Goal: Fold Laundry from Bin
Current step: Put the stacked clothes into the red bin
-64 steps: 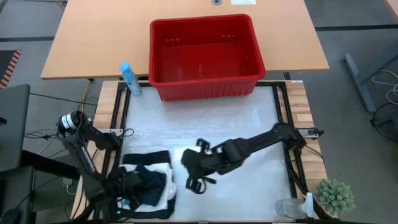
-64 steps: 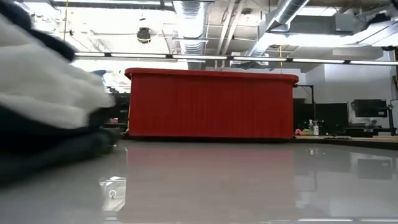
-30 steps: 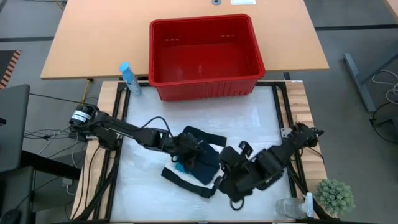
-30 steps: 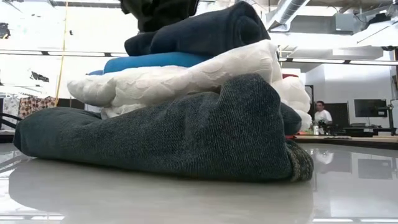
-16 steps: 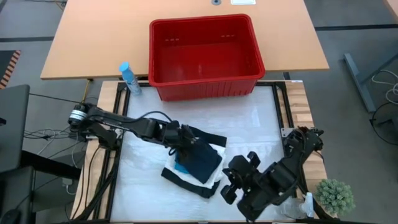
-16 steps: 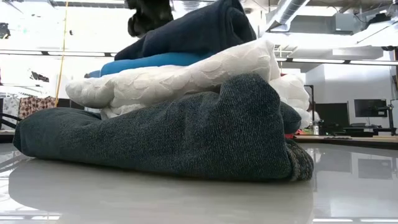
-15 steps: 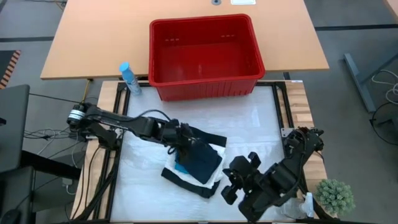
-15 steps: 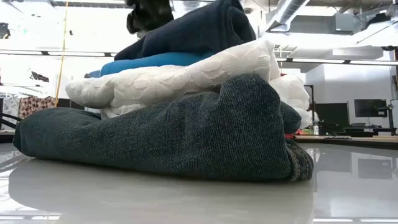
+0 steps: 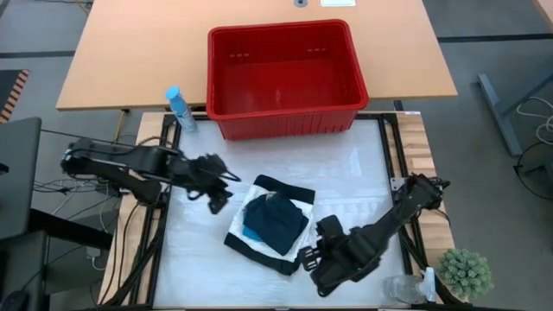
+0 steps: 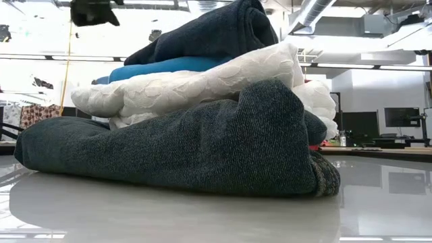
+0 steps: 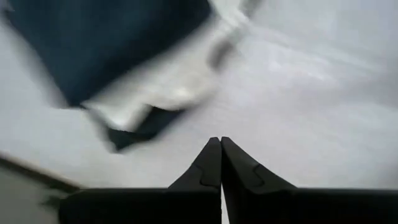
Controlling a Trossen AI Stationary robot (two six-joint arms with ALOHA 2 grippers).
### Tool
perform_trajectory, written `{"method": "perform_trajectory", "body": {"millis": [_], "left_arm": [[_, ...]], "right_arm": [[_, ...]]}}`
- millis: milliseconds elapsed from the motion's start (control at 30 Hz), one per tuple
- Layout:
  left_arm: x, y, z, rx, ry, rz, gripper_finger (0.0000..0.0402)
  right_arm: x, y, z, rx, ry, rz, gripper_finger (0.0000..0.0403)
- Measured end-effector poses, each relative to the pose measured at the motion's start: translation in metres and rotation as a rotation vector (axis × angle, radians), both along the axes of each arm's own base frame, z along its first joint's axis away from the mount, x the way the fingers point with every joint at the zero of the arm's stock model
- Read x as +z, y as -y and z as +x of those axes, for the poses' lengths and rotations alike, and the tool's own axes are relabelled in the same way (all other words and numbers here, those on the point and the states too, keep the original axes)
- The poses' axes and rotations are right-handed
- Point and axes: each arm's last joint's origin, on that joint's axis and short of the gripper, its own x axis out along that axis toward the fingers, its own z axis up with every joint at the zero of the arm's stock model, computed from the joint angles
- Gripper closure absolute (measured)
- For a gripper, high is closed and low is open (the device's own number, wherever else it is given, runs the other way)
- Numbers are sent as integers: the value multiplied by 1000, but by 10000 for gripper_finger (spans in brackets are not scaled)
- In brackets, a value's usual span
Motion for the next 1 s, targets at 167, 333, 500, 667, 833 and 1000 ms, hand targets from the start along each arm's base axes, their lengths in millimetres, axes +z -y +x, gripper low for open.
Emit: {"method": "perform_trajectory", "body": {"millis": [167,333,500,667,833,1000], "left_arm": [[-25,-10,-35,49,122,-207,228],[-67,-10,-47,62,266,-366,227],[-112,-8,-49,86,268,-463,219],[-143,-8,-53,105,207,-481,208],[-156,-11,-54,169,250,-428,204],[-166,-12,-55,206,257,-423,204]], "right_arm": [[-27,17,-19,-100,-161,54,371],[-46,28,-42,-169,-59,82,372],[-82,24,-52,-191,80,165,330],[-115,21,-44,-223,211,179,244],[-133,35,-40,-317,292,135,163],[-141,47,-34,-355,296,114,143]]}}
